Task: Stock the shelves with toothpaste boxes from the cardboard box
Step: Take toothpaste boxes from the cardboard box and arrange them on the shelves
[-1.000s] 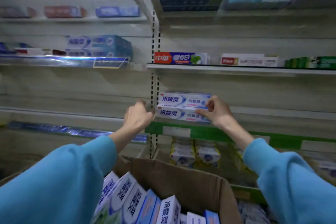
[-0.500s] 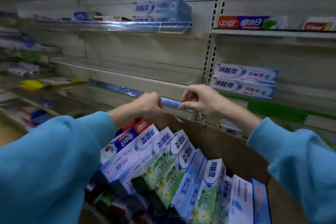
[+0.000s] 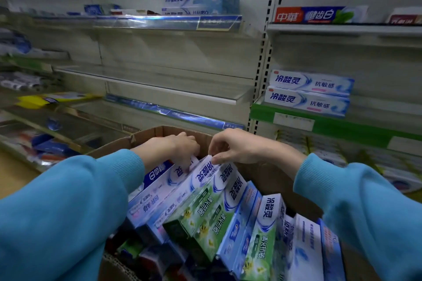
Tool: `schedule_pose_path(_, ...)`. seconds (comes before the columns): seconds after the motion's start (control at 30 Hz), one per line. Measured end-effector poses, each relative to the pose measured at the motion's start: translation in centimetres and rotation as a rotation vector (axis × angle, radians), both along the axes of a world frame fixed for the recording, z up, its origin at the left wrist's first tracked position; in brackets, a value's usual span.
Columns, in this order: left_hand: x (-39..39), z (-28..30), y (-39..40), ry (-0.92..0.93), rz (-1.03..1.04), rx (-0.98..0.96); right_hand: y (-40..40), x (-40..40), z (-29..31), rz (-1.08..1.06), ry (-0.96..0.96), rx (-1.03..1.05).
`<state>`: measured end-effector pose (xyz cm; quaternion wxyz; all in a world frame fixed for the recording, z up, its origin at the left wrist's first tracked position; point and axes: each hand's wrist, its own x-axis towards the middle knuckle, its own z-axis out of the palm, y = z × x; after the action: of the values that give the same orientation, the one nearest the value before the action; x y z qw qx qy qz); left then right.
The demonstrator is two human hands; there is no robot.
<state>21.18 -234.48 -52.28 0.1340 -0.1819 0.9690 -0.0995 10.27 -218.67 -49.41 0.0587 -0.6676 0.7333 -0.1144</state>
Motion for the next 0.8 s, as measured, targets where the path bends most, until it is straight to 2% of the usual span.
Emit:
schedule_pose_path(0.4,0.4,0.2,0.0,0.017,-0.045,0.023,-0.7,1.0,-0.7,-0.043,0.047,0.037)
schedule_pose_path(0.47,0.5,0.1,0.0,0.066,-0.042,0.094,-1.0,1.2,-0.9,-0.054,0.079,0.067)
schedule_pose_path(0.63,0.7,-0.3,0.3,0.201,-0.019,0.408,-0.9,1.4,-0.9,-0.074,0.064,0.105)
schedule_pose_path(0.8,0.6,-0.3,0.6,0.162,0.023,0.478,-0.5,1.1,-0.7,-0.079,0.034,0.091)
